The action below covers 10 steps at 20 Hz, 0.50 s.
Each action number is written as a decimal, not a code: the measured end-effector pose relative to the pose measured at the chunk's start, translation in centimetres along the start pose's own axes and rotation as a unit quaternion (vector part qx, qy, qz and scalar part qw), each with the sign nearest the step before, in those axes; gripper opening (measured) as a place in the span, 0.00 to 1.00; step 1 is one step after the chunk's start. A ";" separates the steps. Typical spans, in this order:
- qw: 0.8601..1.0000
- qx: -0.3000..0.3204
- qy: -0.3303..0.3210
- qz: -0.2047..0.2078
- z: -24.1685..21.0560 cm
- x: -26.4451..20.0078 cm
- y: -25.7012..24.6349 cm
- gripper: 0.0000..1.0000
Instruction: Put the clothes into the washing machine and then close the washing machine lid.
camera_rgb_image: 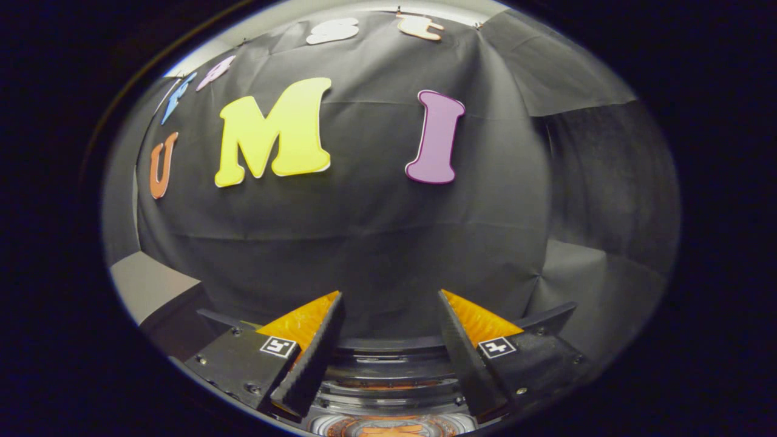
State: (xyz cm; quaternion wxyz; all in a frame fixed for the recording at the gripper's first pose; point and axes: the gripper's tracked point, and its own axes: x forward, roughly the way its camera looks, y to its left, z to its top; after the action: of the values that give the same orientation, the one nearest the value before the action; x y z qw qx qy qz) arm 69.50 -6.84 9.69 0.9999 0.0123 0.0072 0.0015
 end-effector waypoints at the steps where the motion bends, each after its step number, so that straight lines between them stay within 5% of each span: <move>1: 1.000 0.001 -0.003 0.001 0.0 -0.3 0.0 0.94; 10: 0.999 -0.001 -0.031 0.008 -0.5 -2.8 -0.1 0.94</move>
State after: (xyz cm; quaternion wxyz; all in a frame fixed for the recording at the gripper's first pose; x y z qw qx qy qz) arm 66.67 -6.90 9.25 0.9996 0.0119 -0.0240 0.0092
